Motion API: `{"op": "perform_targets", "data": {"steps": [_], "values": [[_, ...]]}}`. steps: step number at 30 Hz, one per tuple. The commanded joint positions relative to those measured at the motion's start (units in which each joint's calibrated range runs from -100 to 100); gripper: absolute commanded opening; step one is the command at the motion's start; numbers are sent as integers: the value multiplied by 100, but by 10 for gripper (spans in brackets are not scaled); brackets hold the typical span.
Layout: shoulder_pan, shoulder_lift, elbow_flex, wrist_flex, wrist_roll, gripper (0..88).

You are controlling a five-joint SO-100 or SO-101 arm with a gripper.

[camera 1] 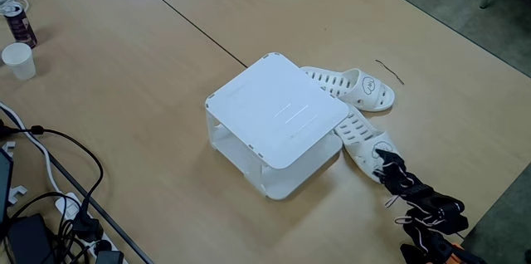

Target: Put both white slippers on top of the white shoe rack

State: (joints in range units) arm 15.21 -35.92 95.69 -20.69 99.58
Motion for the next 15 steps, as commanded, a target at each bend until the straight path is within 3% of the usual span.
{"op": "perform_targets", "data": {"steps": [1, 15], "values": [[-287, -190, 34, -132, 42, 256], [108, -510, 305, -347, 42, 256]]}}
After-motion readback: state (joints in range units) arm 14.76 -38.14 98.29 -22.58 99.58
